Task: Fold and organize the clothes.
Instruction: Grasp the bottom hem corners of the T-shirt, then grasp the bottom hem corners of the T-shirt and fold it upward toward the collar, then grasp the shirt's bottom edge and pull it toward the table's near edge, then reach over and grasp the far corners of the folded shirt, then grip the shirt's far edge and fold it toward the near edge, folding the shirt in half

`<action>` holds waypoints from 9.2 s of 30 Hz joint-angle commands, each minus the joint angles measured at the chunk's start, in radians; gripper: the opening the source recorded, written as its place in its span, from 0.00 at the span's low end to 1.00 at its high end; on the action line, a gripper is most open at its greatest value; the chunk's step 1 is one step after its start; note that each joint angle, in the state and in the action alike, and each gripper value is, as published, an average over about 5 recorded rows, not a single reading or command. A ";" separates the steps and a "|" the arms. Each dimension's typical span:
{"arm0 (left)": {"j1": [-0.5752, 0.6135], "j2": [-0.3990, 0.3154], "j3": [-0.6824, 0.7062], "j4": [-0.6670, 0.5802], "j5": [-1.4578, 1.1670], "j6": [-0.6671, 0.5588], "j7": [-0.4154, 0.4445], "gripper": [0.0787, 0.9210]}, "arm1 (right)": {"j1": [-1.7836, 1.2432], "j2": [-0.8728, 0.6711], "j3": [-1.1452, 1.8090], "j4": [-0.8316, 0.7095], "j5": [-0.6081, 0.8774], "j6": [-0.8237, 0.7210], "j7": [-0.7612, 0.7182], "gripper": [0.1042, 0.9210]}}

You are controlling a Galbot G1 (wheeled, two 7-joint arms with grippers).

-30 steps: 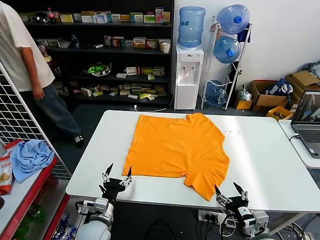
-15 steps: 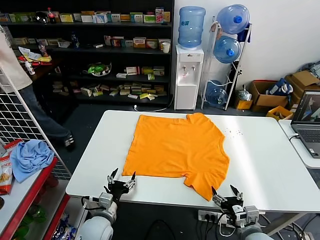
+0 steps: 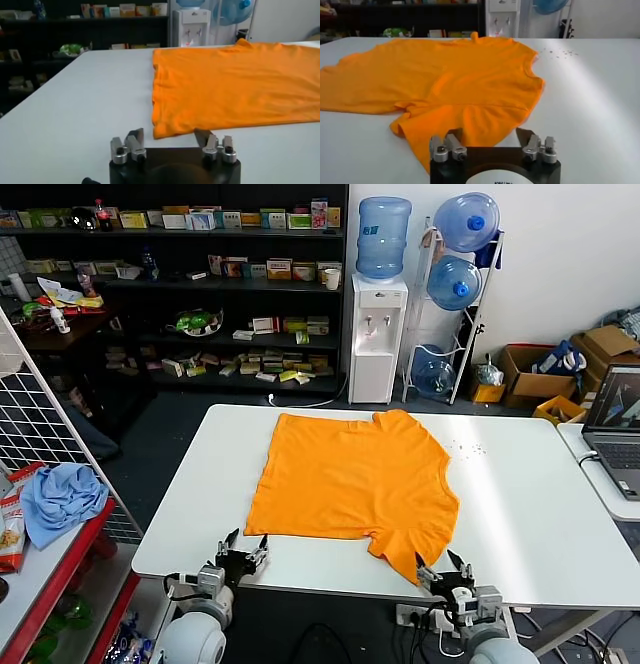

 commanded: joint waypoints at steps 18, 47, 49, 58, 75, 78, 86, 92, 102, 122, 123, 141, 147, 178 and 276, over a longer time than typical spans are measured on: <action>0.012 0.002 0.000 -0.008 0.004 0.015 0.006 0.02 | -0.030 -0.005 0.006 0.042 -0.032 -0.026 0.037 0.02; 0.213 0.107 -0.012 -0.258 0.060 -0.031 -0.001 0.02 | -0.270 -0.127 0.131 0.261 -0.180 0.049 0.035 0.02; 0.178 0.100 -0.010 -0.243 0.064 -0.037 0.000 0.02 | -0.209 -0.135 0.124 0.225 -0.167 0.077 0.027 0.02; -0.008 0.080 0.010 -0.146 0.062 -0.042 0.001 0.02 | 0.069 -0.186 0.079 0.047 -0.085 0.118 0.013 0.02; -0.297 0.038 0.119 0.175 0.061 -0.059 0.010 0.02 | 0.406 -0.197 -0.074 -0.284 -0.036 0.049 -0.040 0.03; -0.313 0.028 0.134 0.191 0.066 -0.058 0.018 0.02 | 0.389 -0.200 -0.074 -0.275 -0.034 0.036 -0.042 0.08; -0.242 0.063 0.155 0.118 0.020 -0.052 0.024 0.19 | 0.224 -0.257 -0.036 -0.088 0.062 -0.100 -0.034 0.36; -0.174 0.099 0.156 0.058 -0.044 0.000 -0.001 0.39 | 0.138 -0.280 0.004 -0.040 0.056 -0.167 -0.038 0.58; -0.178 0.091 0.147 0.084 -0.114 0.055 -0.022 0.73 | 0.165 -0.251 -0.008 -0.098 0.053 -0.155 -0.044 0.85; -0.176 0.107 0.146 0.083 -0.128 0.055 -0.015 0.26 | 0.124 -0.269 -0.018 -0.056 0.073 -0.184 -0.006 0.17; -0.171 0.111 0.145 0.076 -0.129 0.054 -0.015 0.23 | 0.120 -0.270 -0.017 -0.052 0.072 -0.184 -0.006 0.14; -0.032 0.192 0.130 -0.114 -0.144 0.078 -0.034 0.03 | -0.092 -0.301 0.037 0.186 0.084 -0.245 0.065 0.02; 0.033 0.221 0.122 -0.170 -0.140 0.098 -0.035 0.03 | -0.163 -0.299 0.051 0.231 0.074 -0.262 0.076 0.02; -0.366 0.173 0.156 0.077 -0.143 0.118 0.014 0.81 | 0.363 -0.325 -0.016 -0.117 0.258 -0.087 -0.019 0.86; -0.353 0.225 0.160 0.045 -0.388 0.104 0.028 0.01 | 0.198 -0.346 -0.038 0.027 0.205 -0.112 -0.056 0.02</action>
